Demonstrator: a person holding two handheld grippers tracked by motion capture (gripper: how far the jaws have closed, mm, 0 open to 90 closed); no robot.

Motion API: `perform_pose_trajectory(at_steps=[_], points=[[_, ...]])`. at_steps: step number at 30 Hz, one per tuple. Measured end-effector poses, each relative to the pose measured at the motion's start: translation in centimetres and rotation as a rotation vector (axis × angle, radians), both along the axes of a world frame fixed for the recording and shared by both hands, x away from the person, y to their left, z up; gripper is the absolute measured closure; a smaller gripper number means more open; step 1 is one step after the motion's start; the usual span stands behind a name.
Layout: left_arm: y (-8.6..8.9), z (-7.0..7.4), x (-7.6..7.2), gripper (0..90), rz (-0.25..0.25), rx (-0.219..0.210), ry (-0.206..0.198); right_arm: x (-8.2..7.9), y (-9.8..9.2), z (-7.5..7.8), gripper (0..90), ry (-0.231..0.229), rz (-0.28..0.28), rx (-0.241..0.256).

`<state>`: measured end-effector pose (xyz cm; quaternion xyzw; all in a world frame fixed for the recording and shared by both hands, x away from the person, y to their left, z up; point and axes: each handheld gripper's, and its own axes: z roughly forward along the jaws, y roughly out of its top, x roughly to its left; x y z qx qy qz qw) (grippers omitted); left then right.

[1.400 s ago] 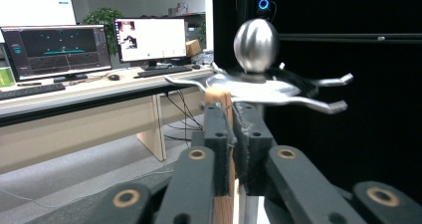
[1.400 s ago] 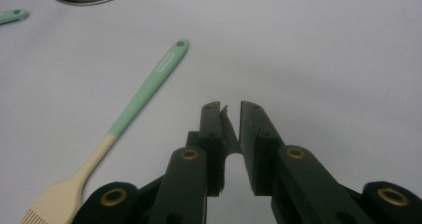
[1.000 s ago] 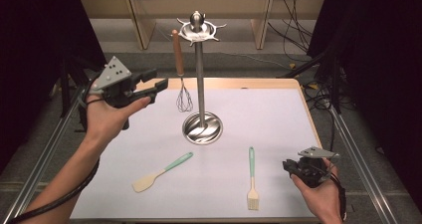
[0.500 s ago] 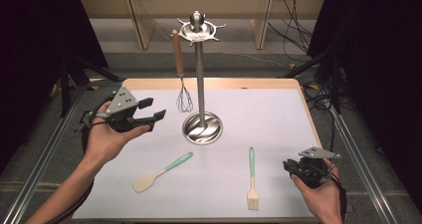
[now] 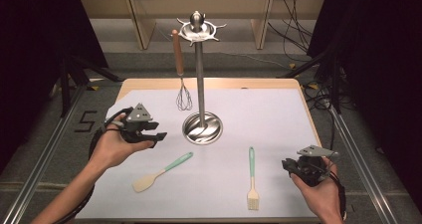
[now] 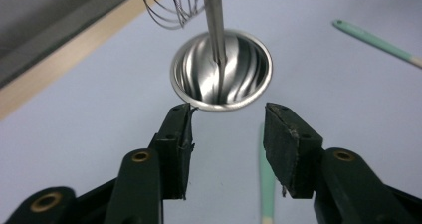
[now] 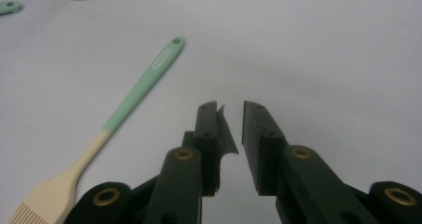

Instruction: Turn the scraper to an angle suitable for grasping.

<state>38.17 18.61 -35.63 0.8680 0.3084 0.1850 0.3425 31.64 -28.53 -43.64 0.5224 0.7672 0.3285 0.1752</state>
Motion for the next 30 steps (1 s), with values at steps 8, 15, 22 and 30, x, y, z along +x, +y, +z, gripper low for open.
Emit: perform_pose_trajectory(at_steps=[8,15,22,30], points=[[-0.8,-2.1,0.2,56.9,-0.043,0.155,0.166,-0.5,0.4,0.5,77.8,0.003,-0.003,-0.017],[-1.3,-4.4,0.2,57.0,-0.077,0.228,0.234,-0.7,0.5,0.6,77.8,0.014,0.003,-0.019],[-2.3,-6.4,0.3,57.4,-0.115,0.292,0.307,-0.6,0.8,0.5,77.8,0.002,0.029,-0.013],[-3.7,-8.1,0.7,57.5,-0.143,0.357,0.370,-0.6,0.7,0.6,78.0,0.007,0.032,-0.022]])
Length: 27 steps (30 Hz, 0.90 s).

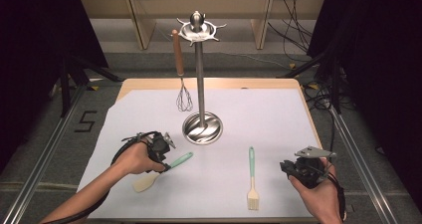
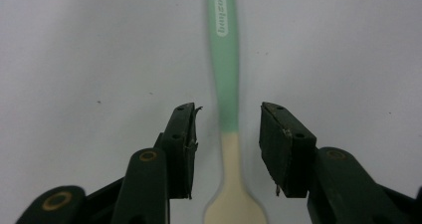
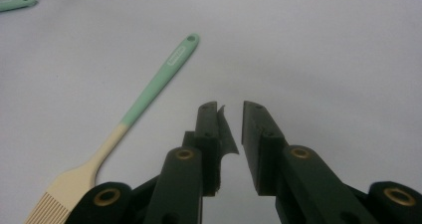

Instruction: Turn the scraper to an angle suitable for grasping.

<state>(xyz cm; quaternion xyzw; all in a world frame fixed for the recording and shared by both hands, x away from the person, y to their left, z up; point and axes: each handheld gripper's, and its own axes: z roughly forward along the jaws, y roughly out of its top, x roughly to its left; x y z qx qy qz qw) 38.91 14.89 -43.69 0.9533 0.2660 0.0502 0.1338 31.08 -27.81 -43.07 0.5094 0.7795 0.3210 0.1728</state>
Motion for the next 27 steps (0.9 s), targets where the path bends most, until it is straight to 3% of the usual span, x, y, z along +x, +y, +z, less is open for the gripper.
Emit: perform_pose_trajectory(at_steps=[5,9,10,16,20,21,27], points=[[-0.6,-0.8,0.3,57.7,-0.012,0.029,0.029,-0.3,0.1,0.1,78.1,0.022,-0.027,0.012],[-0.8,-1.3,0.7,58.1,-0.032,0.061,0.055,-0.1,-0.2,0.0,78.0,-0.008,0.008,0.001],[-0.9,-1.4,0.7,58.1,-0.028,0.062,0.061,-0.2,-0.2,0.1,78.0,0.006,-0.017,0.001],[-1.1,-2.2,1.1,58.6,-0.032,0.088,0.088,-0.3,-0.2,0.1,78.1,0.016,-0.022,0.004],[-1.2,-2.2,1.2,58.9,-0.033,0.099,0.094,-0.2,-0.3,0.1,78.0,-0.003,-0.008,-0.013],[-1.3,-2.2,1.2,58.8,-0.034,0.104,0.102,-0.3,-0.1,0.1,78.1,0.011,-0.022,0.005],[-1.5,-2.1,1.5,58.8,-0.049,0.134,0.115,-0.3,-0.2,0.1,78.0,0.013,-0.018,0.001]])
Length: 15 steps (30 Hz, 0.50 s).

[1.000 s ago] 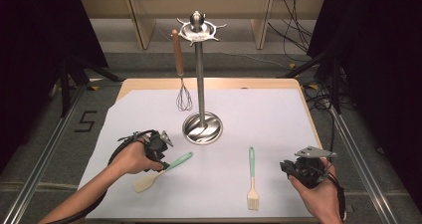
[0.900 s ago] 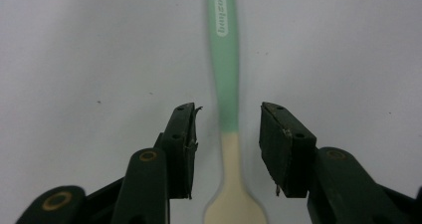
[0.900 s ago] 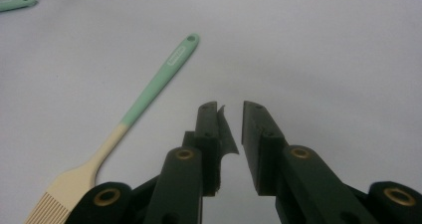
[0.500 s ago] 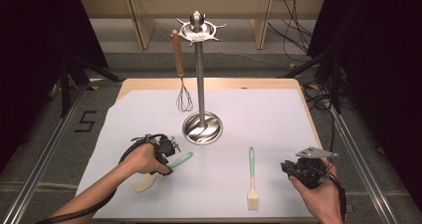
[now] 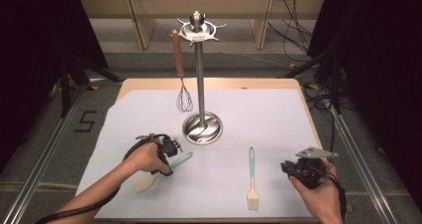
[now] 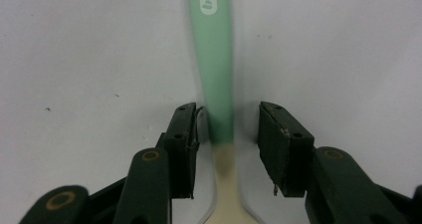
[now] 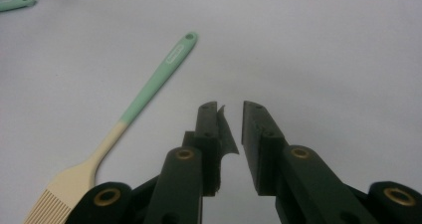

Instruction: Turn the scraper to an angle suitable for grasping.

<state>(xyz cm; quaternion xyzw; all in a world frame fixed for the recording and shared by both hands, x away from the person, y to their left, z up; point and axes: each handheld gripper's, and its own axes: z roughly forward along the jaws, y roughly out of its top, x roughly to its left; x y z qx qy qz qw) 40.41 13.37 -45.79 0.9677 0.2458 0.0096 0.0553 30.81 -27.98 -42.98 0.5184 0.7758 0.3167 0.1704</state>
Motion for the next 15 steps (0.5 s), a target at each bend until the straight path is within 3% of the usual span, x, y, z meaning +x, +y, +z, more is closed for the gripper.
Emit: perform_pose_trajectory(at_steps=[2,3,5,7,14,15], points=[[-0.22,-0.16,-0.22,58.9,0.042,-0.026,-0.002,-0.08,0.08,0.01,78.1,0.017,-0.011,0.011],[-0.24,-0.15,-0.19,58.9,0.043,-0.023,0.002,0.04,-0.05,-0.07,78.0,-0.003,0.006,0.003],[-0.28,-0.14,-0.08,59.1,0.044,-0.021,0.010,-0.05,0.02,-0.01,78.1,0.011,-0.007,0.008],[-0.38,-0.20,-0.01,59.2,0.040,-0.016,0.012,0.03,-0.06,-0.02,78.0,-0.007,0.004,0.000],[-0.64,-0.11,0.13,59.4,0.038,0.007,0.025,-0.10,0.02,0.07,78.0,0.016,-0.012,0.015],[-0.69,-0.11,0.14,59.4,0.037,0.011,0.027,0.17,-0.34,-0.01,78.0,-0.028,0.021,-0.019]])
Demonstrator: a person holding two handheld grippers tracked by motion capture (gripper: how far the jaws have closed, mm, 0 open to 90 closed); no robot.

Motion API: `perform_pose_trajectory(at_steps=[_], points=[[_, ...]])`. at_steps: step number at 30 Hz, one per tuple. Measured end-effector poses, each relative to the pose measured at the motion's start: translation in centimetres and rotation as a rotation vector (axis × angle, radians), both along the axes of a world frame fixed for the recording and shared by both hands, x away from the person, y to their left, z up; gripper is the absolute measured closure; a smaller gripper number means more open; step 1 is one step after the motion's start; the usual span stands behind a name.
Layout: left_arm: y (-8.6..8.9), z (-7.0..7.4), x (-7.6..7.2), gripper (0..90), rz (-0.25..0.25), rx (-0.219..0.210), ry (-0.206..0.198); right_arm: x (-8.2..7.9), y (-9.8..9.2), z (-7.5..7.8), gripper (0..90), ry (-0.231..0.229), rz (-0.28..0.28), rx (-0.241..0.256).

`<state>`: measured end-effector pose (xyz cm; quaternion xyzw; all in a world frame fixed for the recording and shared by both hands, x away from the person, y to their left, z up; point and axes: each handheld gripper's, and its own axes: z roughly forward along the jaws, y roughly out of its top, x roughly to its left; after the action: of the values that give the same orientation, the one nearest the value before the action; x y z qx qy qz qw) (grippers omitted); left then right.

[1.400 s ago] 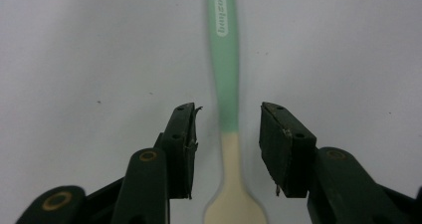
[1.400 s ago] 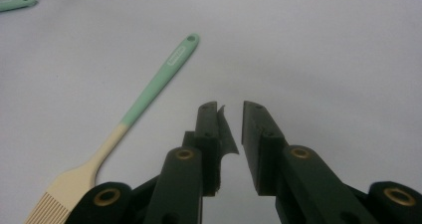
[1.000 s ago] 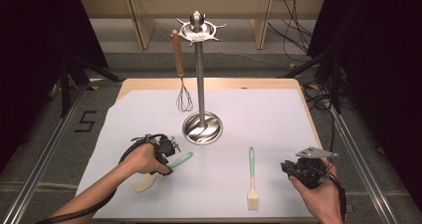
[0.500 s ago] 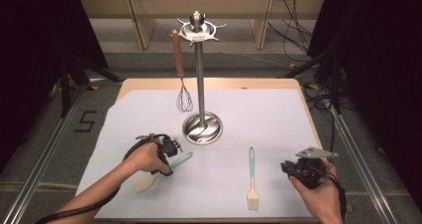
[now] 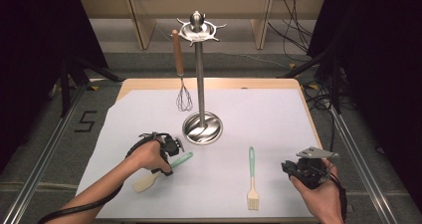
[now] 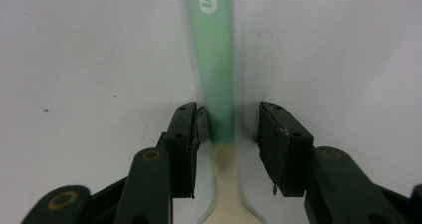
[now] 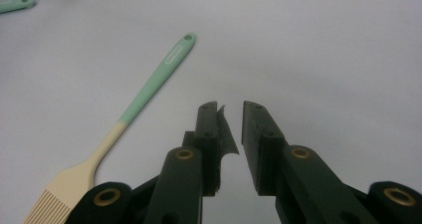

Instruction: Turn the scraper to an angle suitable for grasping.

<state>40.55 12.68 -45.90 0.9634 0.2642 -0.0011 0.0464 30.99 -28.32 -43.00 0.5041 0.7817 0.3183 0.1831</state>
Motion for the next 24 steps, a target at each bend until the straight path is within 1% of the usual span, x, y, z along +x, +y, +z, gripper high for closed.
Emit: perform_pose_trajectory(at_steps=[2,3,4,5,9,10,12,13,16,18,21,23,24], points=[[-0.06,-0.03,0.01,59.5,0.000,0.002,-0.001,0.01,0.00,0.02,78.1,-0.002,0.002,-0.001],[-0.10,-0.04,0.02,59.5,0.002,0.004,-0.001,-0.14,0.24,0.03,78.1,0.021,-0.017,0.024],[-0.12,-0.04,0.06,59.5,0.002,0.007,0.000,-0.23,0.35,0.08,78.1,0.036,-0.028,0.029],[-0.12,-0.04,0.08,59.6,0.002,0.008,0.001,-0.21,0.33,0.09,78.0,0.027,-0.023,0.023],[-0.22,-0.06,0.11,60.0,0.002,0.012,0.002,-0.15,0.29,0.04,78.1,0.021,-0.017,0.024],[-0.28,0.01,0.12,60.2,0.001,0.021,0.009,-0.20,0.31,0.08,78.0,0.027,-0.024,0.022],[-0.35,0.02,0.13,60.5,0.001,0.026,0.009,-0.25,0.41,0.09,78.0,0.035,-0.031,0.029],[-0.40,0.03,0.13,60.8,0.001,0.029,0.011,-0.21,0.38,0.06,78.0,0.029,-0.022,0.024],[-0.48,0.00,0.21,62.4,-0.007,0.031,0.009,-0.21,0.37,0.01,78.0,0.027,-0.022,0.023],[-0.52,0.02,0.28,66.5,-0.012,0.037,0.013,-0.22,0.34,-0.01,78.1,0.029,-0.023,0.024],[-0.55,0.05,0.33,70.3,-0.010,0.047,0.017,-0.24,0.33,0.00,78.1,0.030,-0.022,0.026],[-0.62,0.07,0.27,73.7,-0.007,0.051,0.016,-0.14,0.24,-0.09,78.1,0.019,-0.004,0.032],[-0.64,0.06,0.22,75.9,-0.004,0.051,0.016,-0.15,0.21,-0.09,78.1,0.019,-0.006,0.032]])
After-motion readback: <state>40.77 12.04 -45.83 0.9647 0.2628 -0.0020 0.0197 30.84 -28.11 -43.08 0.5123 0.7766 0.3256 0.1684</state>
